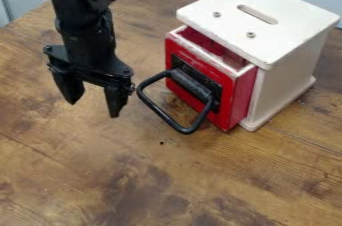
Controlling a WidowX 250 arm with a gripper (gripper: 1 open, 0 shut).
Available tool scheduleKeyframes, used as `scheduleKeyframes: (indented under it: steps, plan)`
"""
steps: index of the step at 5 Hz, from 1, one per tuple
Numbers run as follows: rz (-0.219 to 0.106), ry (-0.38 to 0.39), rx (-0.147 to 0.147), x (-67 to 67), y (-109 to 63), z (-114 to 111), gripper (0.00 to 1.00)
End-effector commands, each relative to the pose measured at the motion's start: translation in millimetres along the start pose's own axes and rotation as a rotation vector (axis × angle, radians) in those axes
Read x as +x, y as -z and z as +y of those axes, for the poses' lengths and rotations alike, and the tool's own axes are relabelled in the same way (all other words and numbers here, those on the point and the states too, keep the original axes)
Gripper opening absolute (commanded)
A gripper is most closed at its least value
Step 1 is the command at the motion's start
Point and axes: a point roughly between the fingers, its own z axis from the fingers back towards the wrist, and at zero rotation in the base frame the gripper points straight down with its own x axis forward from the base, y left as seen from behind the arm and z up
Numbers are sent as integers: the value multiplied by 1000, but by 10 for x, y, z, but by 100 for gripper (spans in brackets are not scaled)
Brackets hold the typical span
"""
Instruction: Close the drawer
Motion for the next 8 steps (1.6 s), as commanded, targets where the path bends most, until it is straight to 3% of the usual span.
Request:
scheduleKeyframes:
  steps: [1, 2, 3, 5, 6, 7, 8]
  plan:
    - [-50, 8, 1, 77, -261, -70, 100]
    - [-76, 17, -4, 78, -406, -120, 100]
    - [-74, 26, -7, 74, -514, -152, 100]
    - [-76, -123, 14, 67, -484, 23, 100]
    - [-64, -70, 5, 34, -530, 38, 100]
    - [-75, -27, -6, 2, -586, 52, 100]
    - [-48, 12, -2, 32, -521, 45, 100]
